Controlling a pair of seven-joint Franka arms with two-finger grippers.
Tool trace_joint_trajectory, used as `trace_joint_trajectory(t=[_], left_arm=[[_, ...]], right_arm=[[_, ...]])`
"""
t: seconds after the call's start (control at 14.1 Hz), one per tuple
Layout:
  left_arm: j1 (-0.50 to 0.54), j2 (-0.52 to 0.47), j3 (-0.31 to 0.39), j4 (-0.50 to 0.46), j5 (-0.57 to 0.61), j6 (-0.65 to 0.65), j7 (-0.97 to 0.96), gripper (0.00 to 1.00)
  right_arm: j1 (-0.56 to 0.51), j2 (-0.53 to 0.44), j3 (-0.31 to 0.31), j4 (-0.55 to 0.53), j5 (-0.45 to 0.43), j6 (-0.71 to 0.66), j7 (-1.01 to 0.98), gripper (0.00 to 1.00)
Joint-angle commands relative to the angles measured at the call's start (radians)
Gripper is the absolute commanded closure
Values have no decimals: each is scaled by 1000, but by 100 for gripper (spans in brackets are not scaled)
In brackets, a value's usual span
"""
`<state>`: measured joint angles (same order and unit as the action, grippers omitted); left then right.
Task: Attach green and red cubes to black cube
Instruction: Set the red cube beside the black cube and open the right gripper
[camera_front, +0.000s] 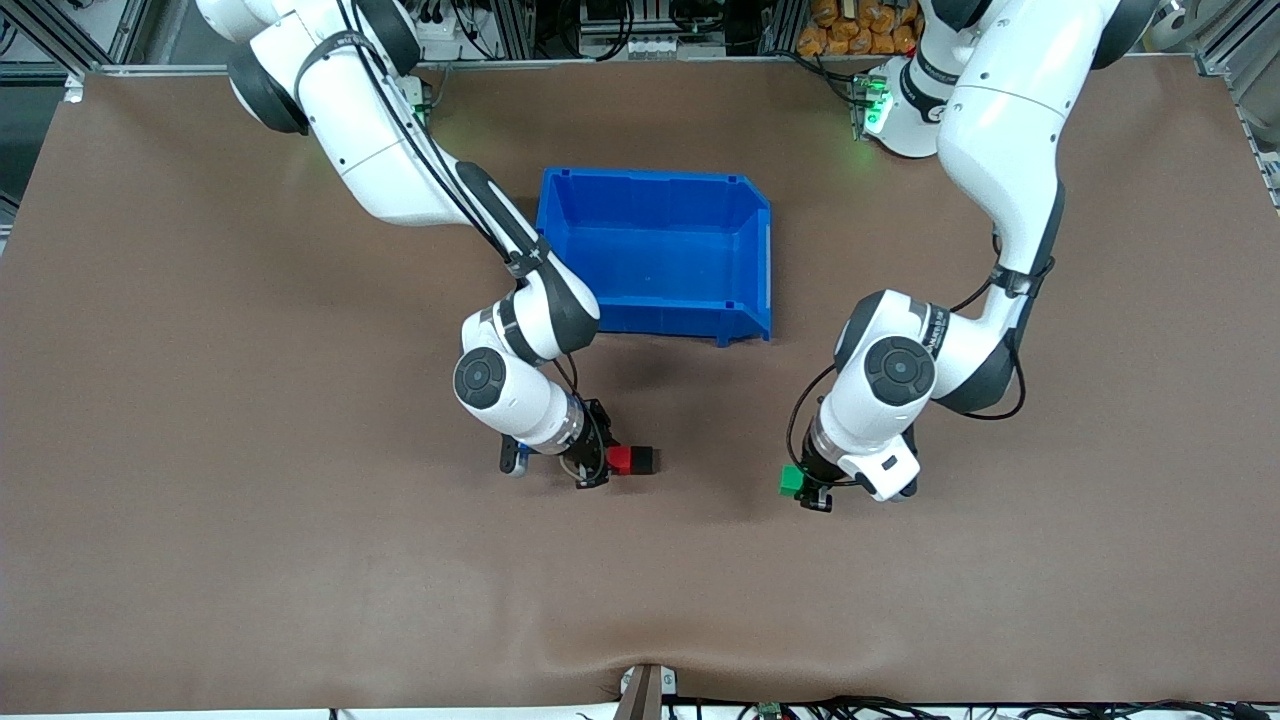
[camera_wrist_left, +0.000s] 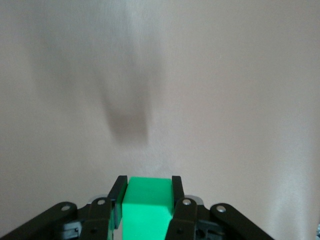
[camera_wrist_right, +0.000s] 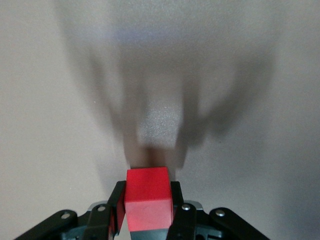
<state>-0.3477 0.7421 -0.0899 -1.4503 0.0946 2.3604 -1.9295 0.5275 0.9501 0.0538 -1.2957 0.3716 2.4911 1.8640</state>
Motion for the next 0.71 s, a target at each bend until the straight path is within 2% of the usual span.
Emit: trace_joint_trajectory(t=[0.0,0.07,0.21,0.28,0.43,0.5,0.64], left_arm=[[-36,72,16,100,5,-26,-100,100],[-42,77,16,102,5,-24,-123,100],[-59,101,15,131,2,-26,-173,100],[-71,126,12,157,0,-26,-187,100],[-77,167,4,200,-39,-27,-187,100],[-79,175,-2,205,-50,-26,-183,100],[-89,187,-24,205,-88,-27,-184,100]], right_arm=[[8,18,-3,32,10,2,14,34],[3,16,-3,32,9,-6,14,0],[-6,7,-5,32,-25,-14,0,0],[-6,0,-5,32,-75,-15,0,0],[-11,-49,-6,32,-231,-33,3,0],[-24,-72,-8,35,-284,-113,-2,0],[-49,-106,-14,65,-318,-318,3,0]])
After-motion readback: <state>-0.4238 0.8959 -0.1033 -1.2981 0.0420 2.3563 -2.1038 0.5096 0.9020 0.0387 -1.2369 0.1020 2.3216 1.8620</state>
